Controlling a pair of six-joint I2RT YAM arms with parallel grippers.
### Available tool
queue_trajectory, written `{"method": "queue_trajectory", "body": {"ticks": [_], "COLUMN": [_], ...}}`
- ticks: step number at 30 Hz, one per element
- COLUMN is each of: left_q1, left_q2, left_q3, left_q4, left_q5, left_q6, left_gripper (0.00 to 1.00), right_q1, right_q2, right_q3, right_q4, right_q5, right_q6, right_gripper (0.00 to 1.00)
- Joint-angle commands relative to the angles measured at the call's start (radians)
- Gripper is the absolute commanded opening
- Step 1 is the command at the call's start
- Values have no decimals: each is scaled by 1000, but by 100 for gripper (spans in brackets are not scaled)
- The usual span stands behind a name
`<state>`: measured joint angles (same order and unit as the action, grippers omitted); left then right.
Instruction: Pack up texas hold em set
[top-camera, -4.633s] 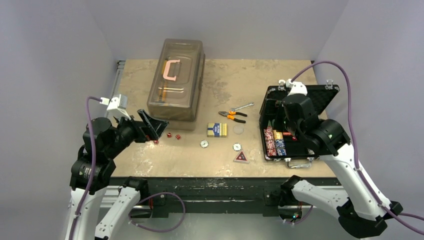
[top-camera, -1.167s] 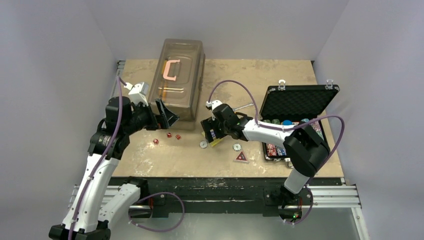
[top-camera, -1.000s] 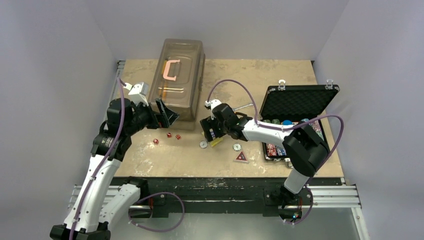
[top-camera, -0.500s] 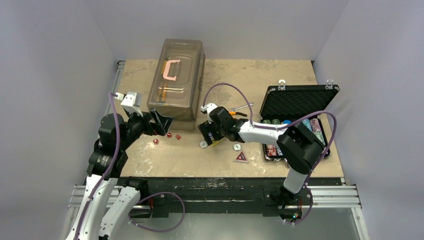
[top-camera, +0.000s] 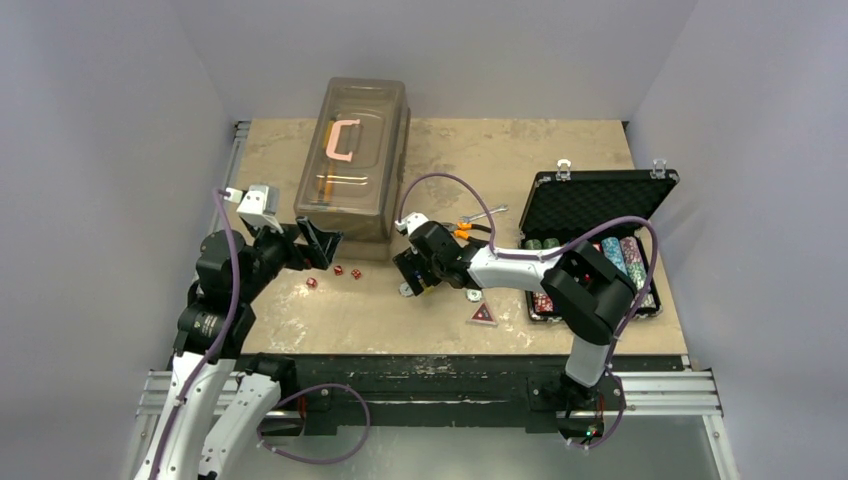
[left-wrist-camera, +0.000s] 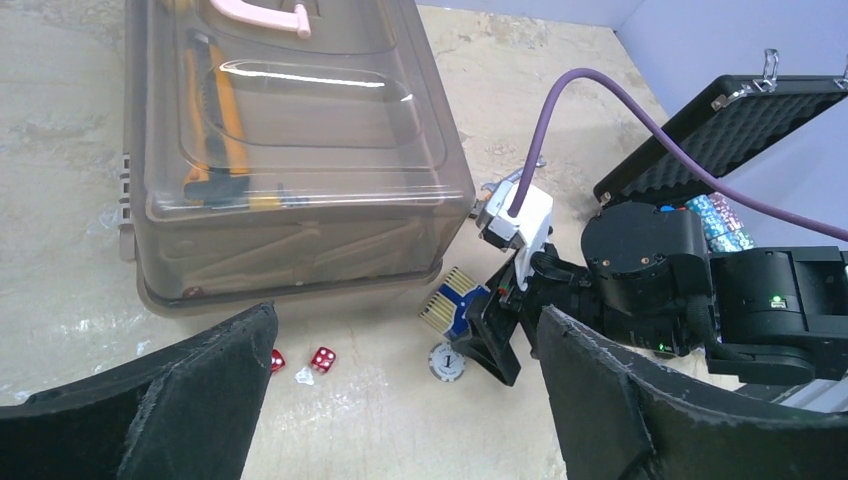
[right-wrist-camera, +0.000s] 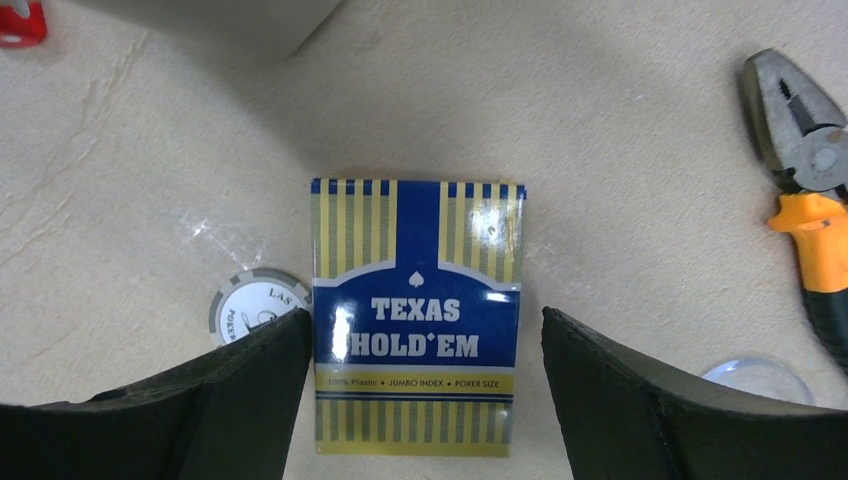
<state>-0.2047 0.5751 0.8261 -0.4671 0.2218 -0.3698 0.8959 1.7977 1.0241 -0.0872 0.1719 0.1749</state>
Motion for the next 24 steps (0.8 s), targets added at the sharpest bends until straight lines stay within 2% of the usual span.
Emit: {"method": "queue_trajectory", "body": {"ticks": [1, 6, 11, 19, 24], "left_q1": [7, 7, 7, 7, 7], "left_q2": [5, 9, 13, 15, 16], "left_q3": [1, 1, 1, 2, 1], "left_q4": [43, 41, 39, 36, 36], "left_q5": [-11, -11, -10, -10, -12], "left_q6": [26, 25, 25, 26, 26], "left_gripper": [97, 97, 97, 97, 97], "right_q1": [18, 20, 20, 21, 28], "right_q2": [16, 25, 37, 41, 41], "right_q3": [53, 68, 81, 62, 64], "right_q4": [13, 11, 1, 6, 4], "right_q5": [81, 111, 112, 112, 134], "right_q6": [-6, 5, 6, 0, 20], "right_gripper": [81, 81, 72, 73, 71]}}
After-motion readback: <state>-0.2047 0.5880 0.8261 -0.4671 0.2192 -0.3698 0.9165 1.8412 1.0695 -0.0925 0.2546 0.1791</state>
